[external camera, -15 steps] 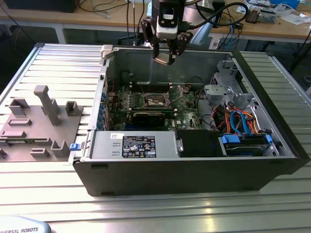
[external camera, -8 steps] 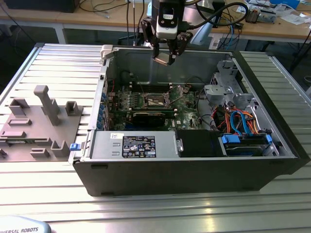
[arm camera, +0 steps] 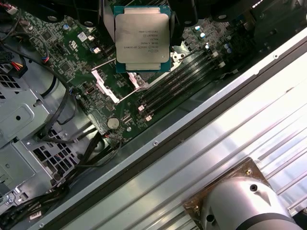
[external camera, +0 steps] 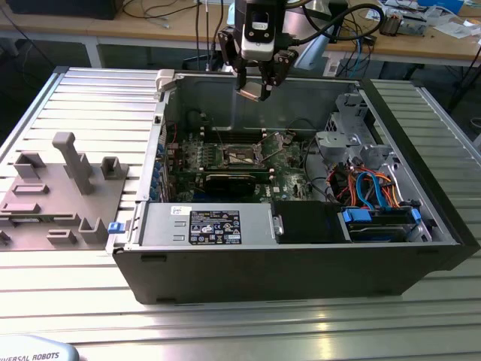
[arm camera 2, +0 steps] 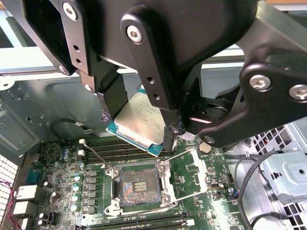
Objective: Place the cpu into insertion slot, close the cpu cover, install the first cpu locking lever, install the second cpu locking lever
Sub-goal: 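Place the cpu into insertion slot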
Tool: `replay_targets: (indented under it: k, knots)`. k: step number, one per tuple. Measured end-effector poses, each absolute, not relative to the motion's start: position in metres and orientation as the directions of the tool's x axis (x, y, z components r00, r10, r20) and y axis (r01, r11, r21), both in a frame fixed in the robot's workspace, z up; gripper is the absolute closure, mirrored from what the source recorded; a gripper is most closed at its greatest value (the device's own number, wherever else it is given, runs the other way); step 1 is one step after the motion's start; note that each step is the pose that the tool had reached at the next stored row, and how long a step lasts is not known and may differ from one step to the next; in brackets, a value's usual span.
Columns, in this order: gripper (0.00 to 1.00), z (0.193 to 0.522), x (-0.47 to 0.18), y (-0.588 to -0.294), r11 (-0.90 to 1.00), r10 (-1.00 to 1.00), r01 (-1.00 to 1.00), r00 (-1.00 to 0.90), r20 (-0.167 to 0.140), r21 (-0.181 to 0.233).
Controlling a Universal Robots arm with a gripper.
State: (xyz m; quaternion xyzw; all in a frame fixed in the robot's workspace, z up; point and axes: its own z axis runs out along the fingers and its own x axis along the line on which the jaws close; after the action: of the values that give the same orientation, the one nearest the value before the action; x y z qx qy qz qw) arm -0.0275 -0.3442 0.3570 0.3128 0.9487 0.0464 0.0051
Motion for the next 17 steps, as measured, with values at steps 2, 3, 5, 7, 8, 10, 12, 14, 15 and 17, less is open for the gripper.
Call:
replay_targets:
  k: [2,3,5,7,8,10,12,14,15,17]
  knots:
    - [0.46,0.357,-0.0275,-0.3442,0.8,0.595,0.594,-0.804,0.019,0.091]
    - [0.46,0.357,-0.0275,-0.3442,0.799,0.595,0.594,-0.804,0.019,0.091]
    - [0.46,0.357,-0.0275,-0.3442,0.799,0.596,0.595,-0.803,0.019,0.091]
    - [0.46,0.357,-0.0275,-0.3442,0.798,0.597,0.596,-0.802,0.019,0.091]
    - [0.46,0.357,-0.0275,-0.3442,0.798,0.597,0.596,-0.802,0.019,0.091]
    - [0.46,0.357,-0.0275,-0.3442,0.797,0.598,0.597,-0.801,0.019,0.091]
    - [0.46,0.357,-0.0275,-0.3442,0.796,0.599,0.598,-0.801,0.019,0.091]
    - [0.46,0.357,-0.0275,-0.3442,0.796,0.599,0.598,-0.8,0.019,0.091]
    - [0.46,0.357,-0.0275,-0.3442,0.796,0.6,0.599,-0.8,0.019,0.091]
    - [0.46,0.357,-0.0275,-0.3442,0.795,0.601,0.6,-0.799,0.019,0.091]
